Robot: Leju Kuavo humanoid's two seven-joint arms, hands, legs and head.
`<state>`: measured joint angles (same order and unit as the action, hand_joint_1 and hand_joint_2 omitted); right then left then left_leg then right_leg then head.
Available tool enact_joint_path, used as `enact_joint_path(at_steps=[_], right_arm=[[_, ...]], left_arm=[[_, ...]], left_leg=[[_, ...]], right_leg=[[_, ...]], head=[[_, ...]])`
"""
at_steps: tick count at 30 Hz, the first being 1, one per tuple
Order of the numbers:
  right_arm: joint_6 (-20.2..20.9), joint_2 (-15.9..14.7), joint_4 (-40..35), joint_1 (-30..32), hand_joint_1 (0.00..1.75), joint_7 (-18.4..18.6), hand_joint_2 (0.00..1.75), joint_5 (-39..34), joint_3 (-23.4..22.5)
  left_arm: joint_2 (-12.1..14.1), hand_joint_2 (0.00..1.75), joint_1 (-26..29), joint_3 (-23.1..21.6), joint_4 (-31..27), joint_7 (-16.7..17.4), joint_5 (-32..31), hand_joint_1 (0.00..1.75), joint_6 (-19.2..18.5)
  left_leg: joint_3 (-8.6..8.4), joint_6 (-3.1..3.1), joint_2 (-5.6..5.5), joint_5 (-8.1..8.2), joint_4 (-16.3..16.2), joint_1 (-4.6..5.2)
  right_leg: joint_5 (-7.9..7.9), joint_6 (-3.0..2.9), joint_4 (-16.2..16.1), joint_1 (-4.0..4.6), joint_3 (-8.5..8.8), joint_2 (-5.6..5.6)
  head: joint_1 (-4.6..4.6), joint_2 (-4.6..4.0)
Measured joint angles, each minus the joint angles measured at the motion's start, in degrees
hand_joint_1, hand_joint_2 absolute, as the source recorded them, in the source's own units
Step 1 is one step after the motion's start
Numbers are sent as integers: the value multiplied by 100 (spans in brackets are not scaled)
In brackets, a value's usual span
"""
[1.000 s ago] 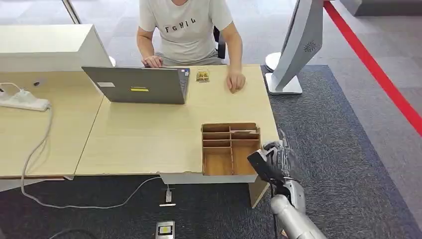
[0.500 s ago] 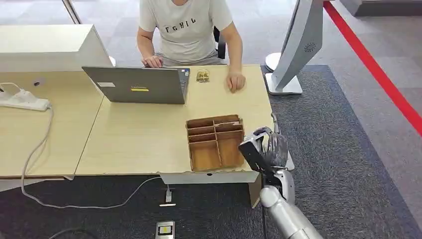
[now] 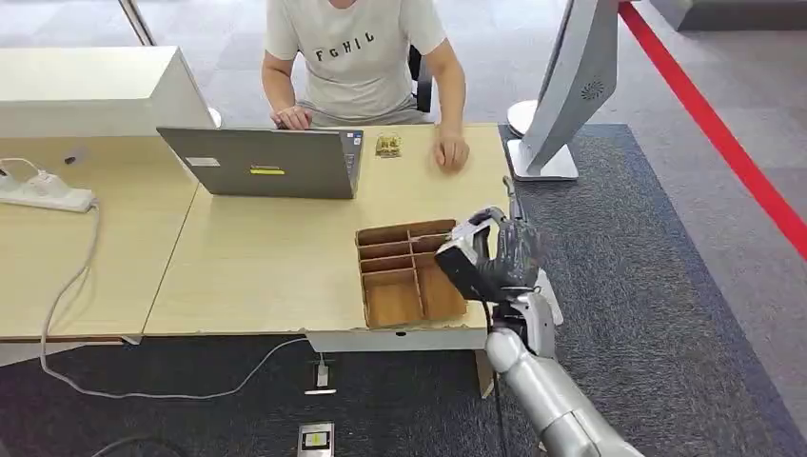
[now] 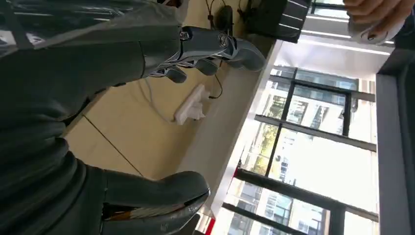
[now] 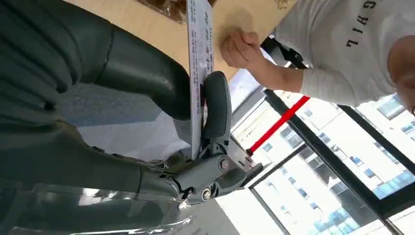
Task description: Pass the card to the sensor for recognition and then transmit it.
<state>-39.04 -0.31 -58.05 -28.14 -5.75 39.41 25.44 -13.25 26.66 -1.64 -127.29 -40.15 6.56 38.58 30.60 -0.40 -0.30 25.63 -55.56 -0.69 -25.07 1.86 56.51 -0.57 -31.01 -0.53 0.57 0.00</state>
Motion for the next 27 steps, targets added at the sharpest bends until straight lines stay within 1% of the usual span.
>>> enact_joint_path(at_steps=[5,8,15,21,27], right_arm=[[37,219,103,-320,175,120,175,275,190],[59,394,265,-577,175,192,175,420,321],[109,743,697,-1080,175,376,175,743,551],[125,931,1087,-1447,175,614,175,973,660],[122,1034,1456,-1679,175,791,175,1143,710]], left_arm=[[17,175,-7,-2,-22,0,74,0,-205],[17,175,-7,0,-26,0,136,0,-369],[9,175,-6,18,-26,0,131,0,-579],[-37,175,1,35,-20,2,37,0,-599],[-70,175,15,37,24,2,-66,0,-457]], left_leg=[[2,-1,0,-1,1,-1],[2,-3,0,-2,1,-1],[4,-3,0,-3,1,0],[3,-3,-1,-3,0,0],[3,-3,-1,-3,0,0]], right_leg=[[0,0,3,1,-1,0],[0,0,4,1,-2,0],[0,0,4,0,-2,0],[0,0,2,0,-3,0],[0,0,2,0,-4,0]], head=[[2,0],[0,0],[0,0],[2,0],[2,0]])
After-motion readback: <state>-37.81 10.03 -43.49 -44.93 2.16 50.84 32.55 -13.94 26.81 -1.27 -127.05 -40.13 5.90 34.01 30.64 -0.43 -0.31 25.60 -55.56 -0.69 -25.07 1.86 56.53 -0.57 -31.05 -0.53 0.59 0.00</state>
